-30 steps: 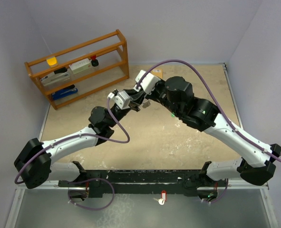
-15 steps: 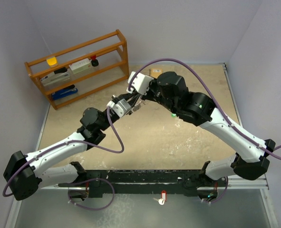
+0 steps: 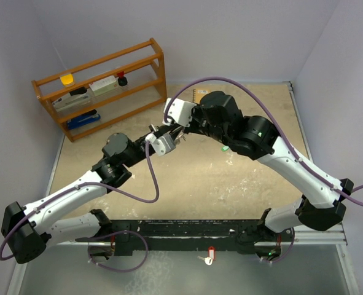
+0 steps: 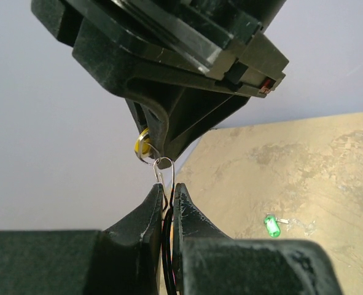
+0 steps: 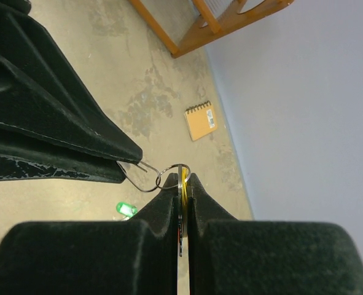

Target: Remove the keys from the keyring

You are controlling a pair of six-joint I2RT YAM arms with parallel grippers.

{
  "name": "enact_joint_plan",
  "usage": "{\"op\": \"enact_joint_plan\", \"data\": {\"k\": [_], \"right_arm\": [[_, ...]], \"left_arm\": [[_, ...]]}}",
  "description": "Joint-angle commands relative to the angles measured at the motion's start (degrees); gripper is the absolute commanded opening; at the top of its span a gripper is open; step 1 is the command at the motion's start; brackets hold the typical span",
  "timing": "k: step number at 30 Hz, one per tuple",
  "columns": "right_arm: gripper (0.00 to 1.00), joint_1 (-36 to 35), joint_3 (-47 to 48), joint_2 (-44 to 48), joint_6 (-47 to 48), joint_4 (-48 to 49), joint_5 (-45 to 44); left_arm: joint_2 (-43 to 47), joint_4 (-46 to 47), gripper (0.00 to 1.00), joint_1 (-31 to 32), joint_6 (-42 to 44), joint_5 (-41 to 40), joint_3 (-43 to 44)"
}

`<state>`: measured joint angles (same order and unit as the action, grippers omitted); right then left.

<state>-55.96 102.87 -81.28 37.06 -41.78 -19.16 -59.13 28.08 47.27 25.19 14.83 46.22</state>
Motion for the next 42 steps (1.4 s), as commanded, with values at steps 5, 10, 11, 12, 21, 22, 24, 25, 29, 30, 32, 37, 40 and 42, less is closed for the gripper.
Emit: {"op": "enact_joint_plan", "data": {"k": [5,10,11,12,21,22,24,25,29,30,32,37,40,42], "right_arm": [[0.0,0.9,4.3,0.3,1.3,2.7,2.8],[0.0,0.9,4.7,-0.6,1.4,0.7,6.3],[0.0,0.9,4.8,-0.8,1.4,0.3,6.7],[0.0,0.9,4.8,-0.9,1.4,-0.3,7.5],[0.0,0.9,6.0,-2.7,1.2,-4.5,12.9],[0.0,0.9,6.0,-2.8,1.2,-4.5,13.3],[0.0,0.9,5.8,-2.9,1.1,-4.8,14.5],[0.0,0.9,5.8,-2.9,1.1,-4.9,15.4],[0.0,0.9,5.4,-2.9,0.2,-4.8,20.6],[0.0,0.9,5.1,-2.8,-0.2,-4.6,22.3],[0.0,0.9,4.2,-2.7,-0.3,-4.0,25.6],[0.0,0.9,4.0,-3.9,-0.8,-4.0,32.5],[0.0,0.9,4.6,-5.4,-0.8,-4.5,33.7],[0.0,1.0,4.1,-6.3,-0.5,-4.2,32.9]], "left_arm": [[-2.1,-7.5,0.0,0.2,0.6,10.1,3.2],[-2.8,-7.3,0.0,0.2,0.3,13.8,4.0],[-2.9,-7.2,0.0,0.2,0.3,14.5,4.2],[-3.1,-7.2,0.0,0.2,0.3,15.2,4.4],[-1.4,-7.3,0.0,0.2,0.4,23.7,5.0],[-1.0,-7.0,0.0,0.2,0.1,24.7,4.9],[-0.5,-5.8,0.0,0.2,-0.7,25.7,4.7],[-0.4,-4.8,0.0,0.2,-1.1,25.7,4.6],[-0.3,2.3,0.0,0.2,-4.5,25.5,2.8],[-0.6,4.5,0.0,0.2,-5.7,26.1,2.6],[-1.4,8.6,0.0,0.2,-9.0,28.0,2.5],[-4.5,20.8,0.0,0.2,-17.3,31.7,2.6],[-7.0,29.2,0.0,0.2,-24.3,35.3,2.7],[-8.5,36.5,0.0,0.2,-30.2,37.6,2.6]]}}
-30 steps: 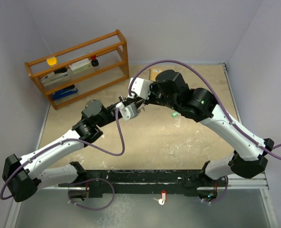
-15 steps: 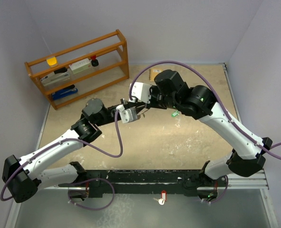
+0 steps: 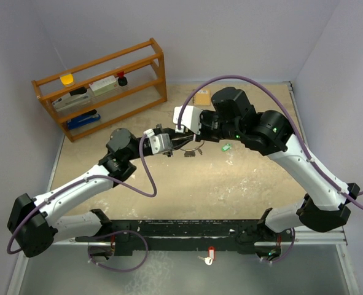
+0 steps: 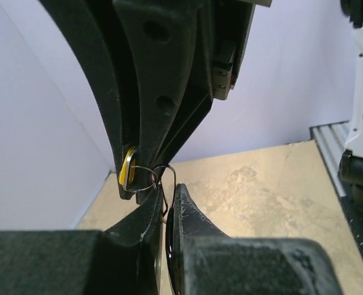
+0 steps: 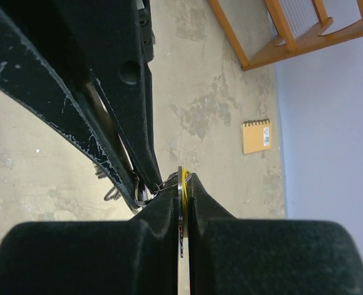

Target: Remove the keys from the keyring

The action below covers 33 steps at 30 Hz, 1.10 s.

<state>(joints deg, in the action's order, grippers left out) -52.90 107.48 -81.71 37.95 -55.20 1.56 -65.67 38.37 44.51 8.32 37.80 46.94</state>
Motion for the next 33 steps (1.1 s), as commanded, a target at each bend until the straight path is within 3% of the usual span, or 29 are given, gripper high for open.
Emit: {"op": "enact_joint_plan", "data": {"k": [1,5,13,22,27,33], "right_arm": [[0.0,-2.0,-1.0,-6.1,-1.3,9.5,11.3],[0.0,-1.9,-1.9,-7.5,-1.8,10.6,7.4],[0.0,-1.2,-7.3,-5.2,-4.6,19.4,-7.3],[0.0,1.1,-6.6,-5.2,-6.7,17.1,-1.4],[0.0,2.5,-5.1,-4.8,-5.0,14.9,4.2],[0.0,5.2,0.0,-8.1,-1.9,4.6,9.9]], "left_arm": [[-2.6,29.9,0.0,2.9,-16.7,15.5,1.7],[-2.2,36.2,0.0,2.9,-21.7,15.7,0.9],[9.4,24.0,0.0,2.9,-10.0,12.9,-2.3],[16.5,22.1,0.0,2.9,-7.1,15.9,-1.3],[18.4,27.2,0.0,2.9,-10.8,18.6,-0.9],[17.5,26.9,0.0,2.9,-11.4,20.3,1.6]]}}
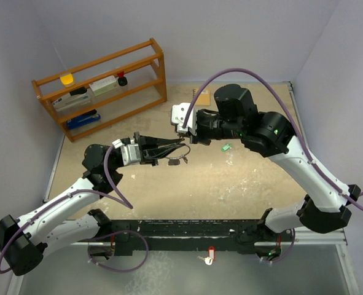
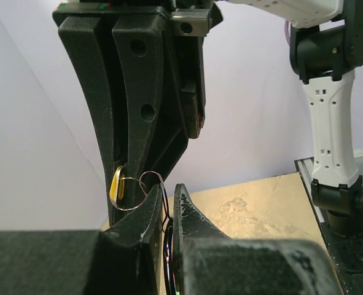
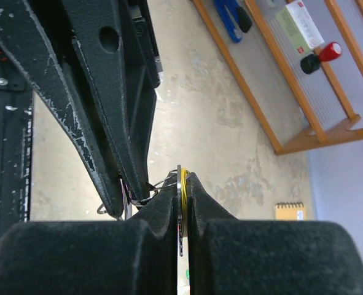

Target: Remove the keys from the keyring

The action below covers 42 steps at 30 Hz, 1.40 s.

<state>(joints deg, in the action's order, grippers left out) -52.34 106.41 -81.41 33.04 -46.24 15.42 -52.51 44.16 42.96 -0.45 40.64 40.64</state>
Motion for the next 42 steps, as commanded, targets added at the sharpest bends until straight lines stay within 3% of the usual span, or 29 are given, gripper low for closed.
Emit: {"op": "enact_joint_plan", "data": {"k": [1,4,9,15,20,23,24,25,26,28,31,34,38,42], "right_arm": [[0.0,5.4,2.2,-9.4,3.3,-6.7,-3.1],[0.0,7.5,5.1,-12.1,3.4,-11.4,-2.2],[0.04,8.5,2.8,-12.2,2.2,-13.3,-0.1],[0.0,8.4,-3.3,-8.5,0.9,-9.3,6.5],[0.0,8.4,-9.9,-2.3,1.8,-3.6,18.6],[0.02,8.5,-13.0,1.4,0.8,0.6,19.4],[0.04,8.4,-13.7,2.3,0.2,1.5,18.8],[0.11,8.5,-14.1,3.3,-0.6,2.6,17.7],[0.29,8.5,-14.7,4.3,-1.9,4.4,15.8],[0.47,8.5,-16.3,6.6,-3.5,7.2,12.4],[0.62,8.5,-17.8,9.5,-4.9,9.5,8.6],[0.68,8.4,-17.5,10.9,-5.1,8.7,7.3],[0.68,8.4,-18.0,11.8,-5.6,9.2,6.5],[0.68,8.5,-20.0,13.5,-6.4,13.3,-0.9]], "left_arm": [[4.1,21.1,0.0,4.5,-2.9,17.6,8.2],[3.2,20.3,0.0,4.5,-2.2,16.6,8.5],[0.8,7.5,0.0,4.5,7.3,13.0,11.3],[-2.2,7.5,0.0,4.4,9.6,9.2,11.8],[-2.1,8.6,0.0,4.3,12.0,4.4,10.7],[-1.4,10.0,0.0,4.3,12.0,2.9,9.8],[-1.1,10.6,0.0,4.3,11.7,2.5,9.4],[-0.9,11.1,0.0,4.3,11.4,2.1,9.1],[-0.6,11.2,0.0,4.3,11.4,1.6,8.8],[-0.1,11.5,0.0,4.3,11.3,0.6,8.2],[0.8,12.6,0.0,4.3,11.3,-0.8,6.8],[1.2,12.3,0.0,4.3,12.4,-2.8,6.2],[1.0,11.6,0.0,4.2,13.2,-2.8,6.3],[0.9,6.9,0.0,3.9,14.7,-1.6,7.2]]}}
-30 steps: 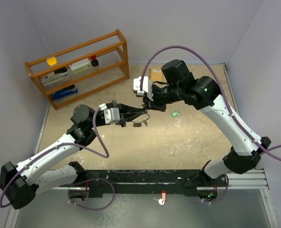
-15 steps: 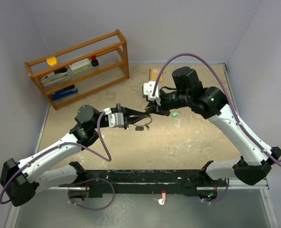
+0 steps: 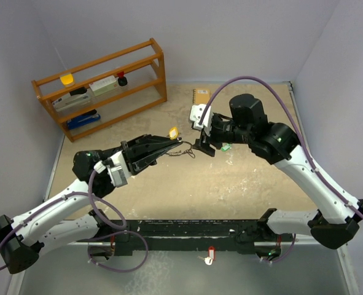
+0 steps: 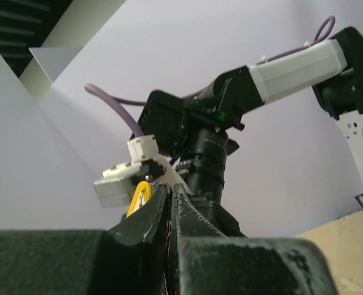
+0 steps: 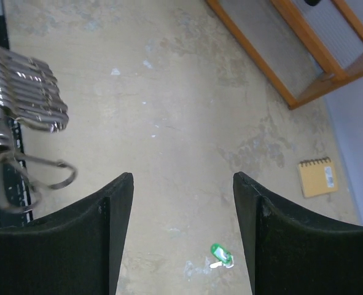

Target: Remove the keys from the keyring

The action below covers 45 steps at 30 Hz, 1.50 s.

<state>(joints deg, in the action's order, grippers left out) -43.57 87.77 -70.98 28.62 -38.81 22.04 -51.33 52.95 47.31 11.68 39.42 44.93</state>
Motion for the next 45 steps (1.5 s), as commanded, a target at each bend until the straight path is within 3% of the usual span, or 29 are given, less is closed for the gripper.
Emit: {"op": "enact_joint_plan", "data": {"k": [1,5,8,16,23,27,36,42,45], "right_arm": [[0.68,-0.3,-2.0,3.8,-2.8,8.2,-10.8],[0.68,-0.3,-5.6,7.2,-3.5,15.4,-18.8],[0.68,-0.3,-9.7,11.0,-3.5,20.1,-20.1],[0.69,-0.4,-20.6,21.4,-3.4,27.9,-11.3],[0.71,-0.3,-26.5,25.8,-5.5,38.2,-10.8],[0.72,-0.4,-30.2,26.5,-6.3,45.9,-14.5],[0.7,-0.3,-31.0,26.0,-5.0,49.7,-30.1],[0.69,-0.3,-33.9,29.3,-1.5,54.4,-29.9],[0.71,-0.3,-32.0,29.3,-0.1,52.1,-25.8]], "left_arm": [[-0.4,-4.0,0.0,-0.5,3.0,-0.1,3.2],[-0.7,-9.1,0.0,-1.4,3.4,-0.7,2.9],[-1.1,-6.4,0.0,-3.4,0.7,-3.4,1.0],[-12.0,22.1,0.0,-15.5,-26.6,-3.9,0.0],[-18.5,33.0,0.0,-16.5,-38.1,-1.4,1.5],[-25.3,45.7,0.0,-16.5,-53.5,1.3,3.8],[-37.9,45.8,0.0,-15.4,-68.3,10.4,17.0],[-37.9,45.8,0.0,-13.7,-70.6,10.4,19.0],[-37.9,45.8,0.0,-11.9,-71.7,10.7,19.9]]}}
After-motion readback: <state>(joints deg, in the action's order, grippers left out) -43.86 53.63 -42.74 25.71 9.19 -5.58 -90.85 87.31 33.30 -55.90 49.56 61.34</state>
